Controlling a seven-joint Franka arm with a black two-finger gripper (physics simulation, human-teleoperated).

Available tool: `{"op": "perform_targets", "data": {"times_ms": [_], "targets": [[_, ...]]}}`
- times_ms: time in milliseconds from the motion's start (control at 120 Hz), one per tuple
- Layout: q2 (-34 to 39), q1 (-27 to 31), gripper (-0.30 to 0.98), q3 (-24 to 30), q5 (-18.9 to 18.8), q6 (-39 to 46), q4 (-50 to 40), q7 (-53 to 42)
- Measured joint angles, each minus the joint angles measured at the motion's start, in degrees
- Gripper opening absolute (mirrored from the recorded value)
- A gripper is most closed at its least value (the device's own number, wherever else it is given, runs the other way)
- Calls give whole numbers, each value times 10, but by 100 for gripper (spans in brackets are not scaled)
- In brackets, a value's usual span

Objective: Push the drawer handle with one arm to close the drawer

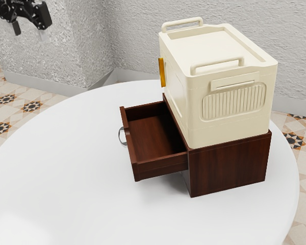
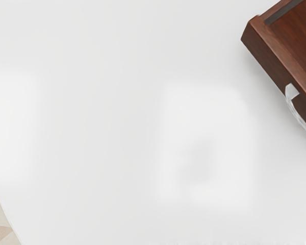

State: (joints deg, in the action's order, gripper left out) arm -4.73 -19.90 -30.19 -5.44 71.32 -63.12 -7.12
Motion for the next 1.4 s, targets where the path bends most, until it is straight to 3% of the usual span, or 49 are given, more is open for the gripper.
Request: {"op": "perform_targets", "data": {"times_ms": [117, 333, 508, 650, 817, 1042, 1208, 1400], "targets": [[-2, 1, 69, 2, -2, -2, -7, -5], [-51, -27, 68, 3, 30, 14, -22, -2], [-50, -48, 24, 3, 39, 25, -90, 9], [-48, -65, 5, 3, 38, 54, -179, 12], [-41, -77, -5, 1, 37, 141, -284, -2], [-48, -71, -8, 1, 48, 330, -403, -49], [-90, -63, -9, 1, 80, 453, -419, -99], [-120, -70, -10, 11, 93, 530, -422, -154]]}}
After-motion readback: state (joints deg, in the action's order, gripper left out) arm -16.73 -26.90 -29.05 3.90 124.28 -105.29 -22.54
